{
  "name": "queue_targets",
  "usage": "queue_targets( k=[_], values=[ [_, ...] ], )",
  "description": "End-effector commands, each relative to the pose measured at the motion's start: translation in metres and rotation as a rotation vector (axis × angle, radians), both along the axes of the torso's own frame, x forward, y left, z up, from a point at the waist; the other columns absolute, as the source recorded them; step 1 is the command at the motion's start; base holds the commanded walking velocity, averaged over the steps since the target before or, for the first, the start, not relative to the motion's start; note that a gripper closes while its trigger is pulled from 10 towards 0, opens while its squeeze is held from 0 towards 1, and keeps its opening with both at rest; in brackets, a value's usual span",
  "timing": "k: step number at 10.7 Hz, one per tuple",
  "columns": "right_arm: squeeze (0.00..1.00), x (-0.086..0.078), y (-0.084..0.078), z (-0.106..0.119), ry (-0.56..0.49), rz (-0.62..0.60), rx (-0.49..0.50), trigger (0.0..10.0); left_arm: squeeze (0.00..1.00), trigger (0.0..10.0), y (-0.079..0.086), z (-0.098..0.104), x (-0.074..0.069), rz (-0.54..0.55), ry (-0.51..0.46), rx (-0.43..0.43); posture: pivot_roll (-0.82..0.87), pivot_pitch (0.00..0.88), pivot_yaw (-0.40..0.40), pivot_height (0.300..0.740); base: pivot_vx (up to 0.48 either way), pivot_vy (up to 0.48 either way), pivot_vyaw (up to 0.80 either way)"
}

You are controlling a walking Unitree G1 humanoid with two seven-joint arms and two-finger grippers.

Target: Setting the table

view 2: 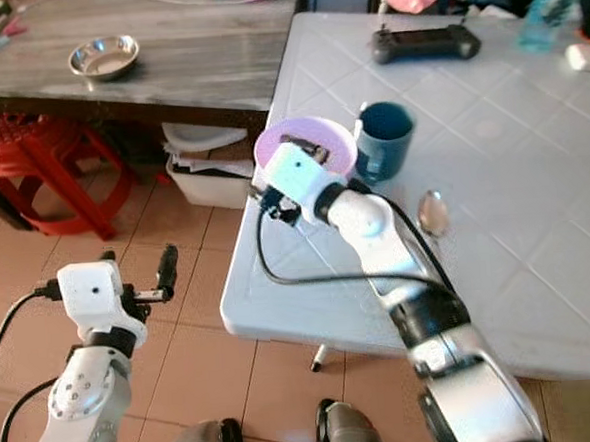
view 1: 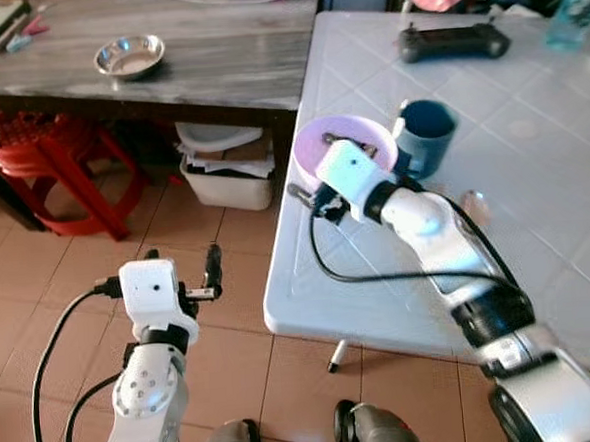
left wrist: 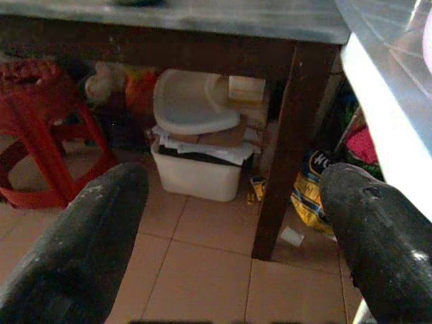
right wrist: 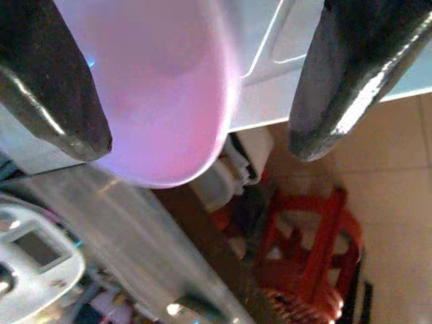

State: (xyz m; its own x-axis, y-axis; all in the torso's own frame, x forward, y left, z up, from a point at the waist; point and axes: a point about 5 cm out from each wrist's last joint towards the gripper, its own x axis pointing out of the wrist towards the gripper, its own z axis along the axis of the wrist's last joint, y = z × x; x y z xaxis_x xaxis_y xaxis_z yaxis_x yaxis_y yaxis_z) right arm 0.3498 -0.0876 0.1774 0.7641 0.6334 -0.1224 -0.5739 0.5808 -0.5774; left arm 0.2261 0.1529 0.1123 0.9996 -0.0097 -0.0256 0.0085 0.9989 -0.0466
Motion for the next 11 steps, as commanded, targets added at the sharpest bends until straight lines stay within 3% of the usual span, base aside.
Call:
queue_targets(
  k=[1,2,8,11],
  values=[
    [0.0,0.001,0.004,-0.004,0.033,0.03,-0.031,7.6,0.0,10.0,0.002,0.0,-0.003,-0.002,0.01,0.002,0.06,0.194,0.027,0.74,0.0,0.0,0.0],
    [0.0,0.003,0.005,-0.003,0.039,0.041,-0.046,0.0,0.0,10.0,0.002,0.0,-0.004,-0.001,0.013,0.002,0.06,0.196,0.024,0.74,0.0,0.0,0.0],
    [0.0,0.01,-0.019,-0.013,0.095,-0.061,-0.193,0.0,0.0,10.0,-0.002,-0.004,-0.007,-0.028,0.042,-0.016,0.06,0.201,0.022,0.74,0.0,0.0,0.0],
    [0.0,0.011,-0.023,-0.014,0.125,-0.075,-0.228,0.0,0.0,10.0,-0.006,-0.004,-0.008,-0.055,0.052,-0.035,0.06,0.21,0.018,0.74,0.0,0.0,0.0]
  ],
)
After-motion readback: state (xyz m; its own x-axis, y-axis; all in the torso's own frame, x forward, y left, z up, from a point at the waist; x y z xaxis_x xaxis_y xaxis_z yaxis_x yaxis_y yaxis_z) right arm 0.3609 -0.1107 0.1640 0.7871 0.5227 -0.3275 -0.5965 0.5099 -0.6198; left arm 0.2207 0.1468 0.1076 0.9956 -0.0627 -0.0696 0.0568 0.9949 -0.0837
